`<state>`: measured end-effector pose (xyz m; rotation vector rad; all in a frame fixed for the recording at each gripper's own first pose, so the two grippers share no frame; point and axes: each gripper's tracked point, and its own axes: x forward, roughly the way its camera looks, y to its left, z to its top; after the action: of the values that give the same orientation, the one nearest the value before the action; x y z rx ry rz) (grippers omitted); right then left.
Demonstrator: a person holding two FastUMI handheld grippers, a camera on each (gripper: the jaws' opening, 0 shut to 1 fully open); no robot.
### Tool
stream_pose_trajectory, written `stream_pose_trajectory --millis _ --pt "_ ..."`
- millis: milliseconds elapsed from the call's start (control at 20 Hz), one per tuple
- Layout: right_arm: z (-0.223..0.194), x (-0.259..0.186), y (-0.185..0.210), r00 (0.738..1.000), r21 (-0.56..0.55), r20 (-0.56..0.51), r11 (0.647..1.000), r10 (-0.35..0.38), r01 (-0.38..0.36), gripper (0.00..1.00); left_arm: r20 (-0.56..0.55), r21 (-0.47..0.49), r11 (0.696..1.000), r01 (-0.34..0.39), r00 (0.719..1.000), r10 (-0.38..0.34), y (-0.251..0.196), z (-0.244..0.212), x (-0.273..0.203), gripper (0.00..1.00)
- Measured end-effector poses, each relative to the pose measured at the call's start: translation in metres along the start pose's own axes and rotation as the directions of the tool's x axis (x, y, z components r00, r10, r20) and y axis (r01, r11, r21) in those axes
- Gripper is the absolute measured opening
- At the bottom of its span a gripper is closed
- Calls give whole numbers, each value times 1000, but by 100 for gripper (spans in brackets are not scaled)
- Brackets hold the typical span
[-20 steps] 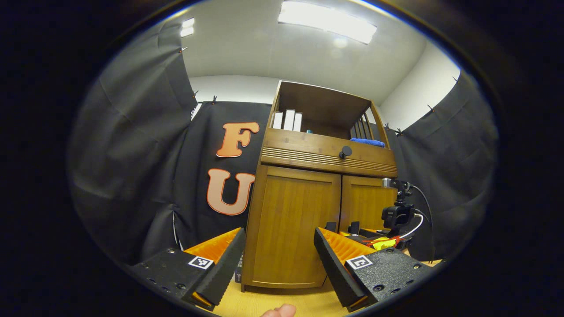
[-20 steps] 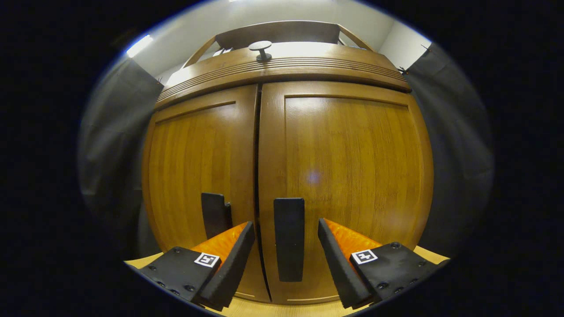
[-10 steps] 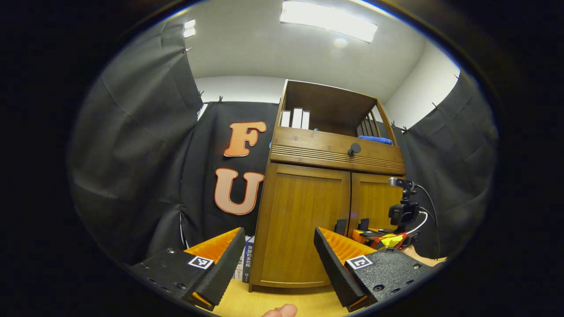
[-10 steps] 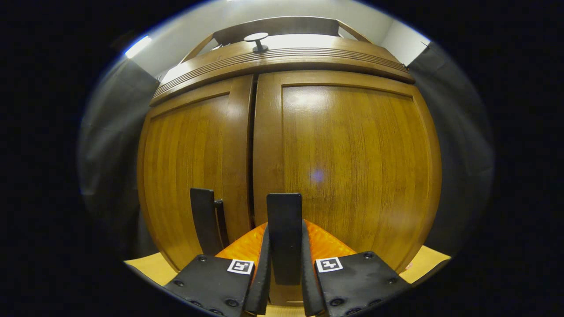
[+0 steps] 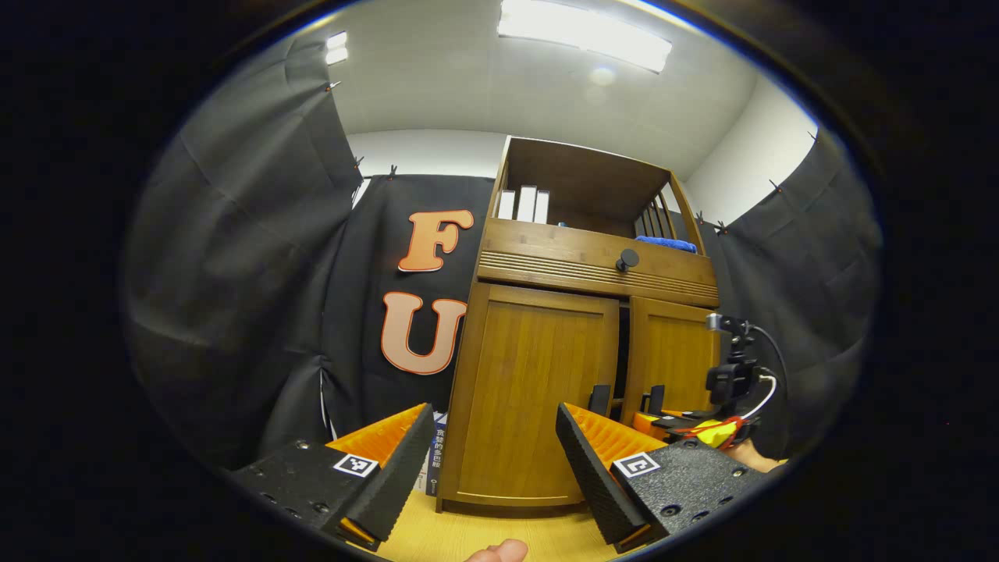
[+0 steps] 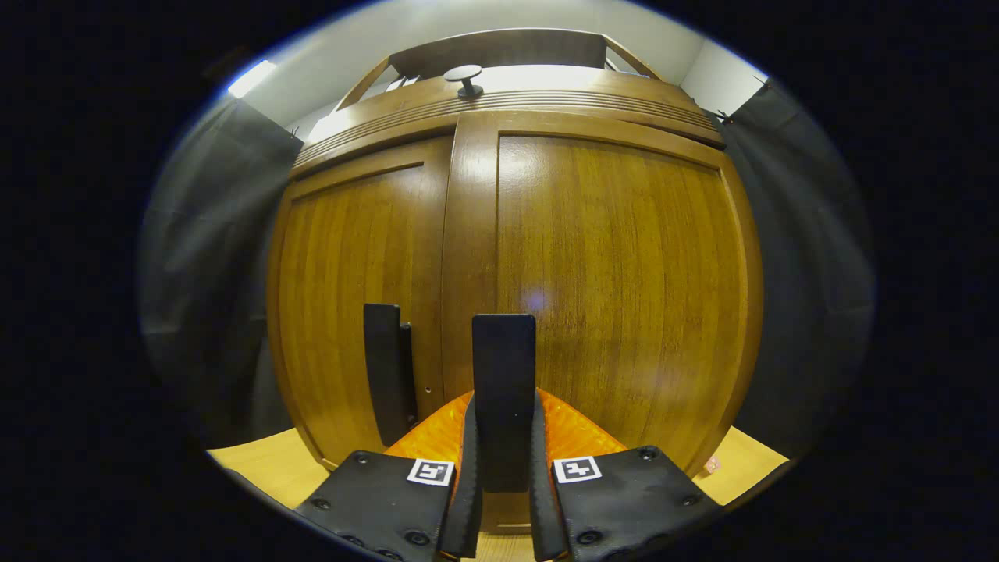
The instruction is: Open the right door of the double-door shoe cabinet with the right hand, and open the left door with the left hand.
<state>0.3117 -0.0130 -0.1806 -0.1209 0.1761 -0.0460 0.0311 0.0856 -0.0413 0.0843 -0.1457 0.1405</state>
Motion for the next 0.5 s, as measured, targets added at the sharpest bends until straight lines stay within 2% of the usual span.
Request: stream_pose_trajectory --millis 100,150,200,250,300,350,400,500 --pt "-1 -24 -4 1000 28 13 999 22 -23 37 16 7 1000 2 1000 -2 -3 4 -2 92" --pt "1 -32 -7 999 30 16 999 30 -30 33 24 0 1000 0 1000 0 -5 5 -2 95" --pt "3 -40 -9 999 31 18 999 34 -35 33 28 -12 1000 3 1000 -3 -7 5 -3 94" --pt "4 -48 -12 999 32 18 999 37 -38 38 25 -22 1000 11 1000 -11 -11 3 -4 94" --pt "4 -57 -15 999 31 17 999 39 -40 33 18 -29 999 17 1000 -16 -13 0 -5 94" --pt "3 -67 -18 999 29 15 999 42 -43 38 12 -33 999 19 1000 -19 -15 -2 -4 94" --pt "2 -76 -22 999 28 13 999 44 -44 33 8 -35 999 22 1000 -22 -17 -4 -5 94" --pt "1 -94 -31 999 22 9 999 46 -46 33 1 -38 999 28 1000 -28 -20 -8 -4 95"
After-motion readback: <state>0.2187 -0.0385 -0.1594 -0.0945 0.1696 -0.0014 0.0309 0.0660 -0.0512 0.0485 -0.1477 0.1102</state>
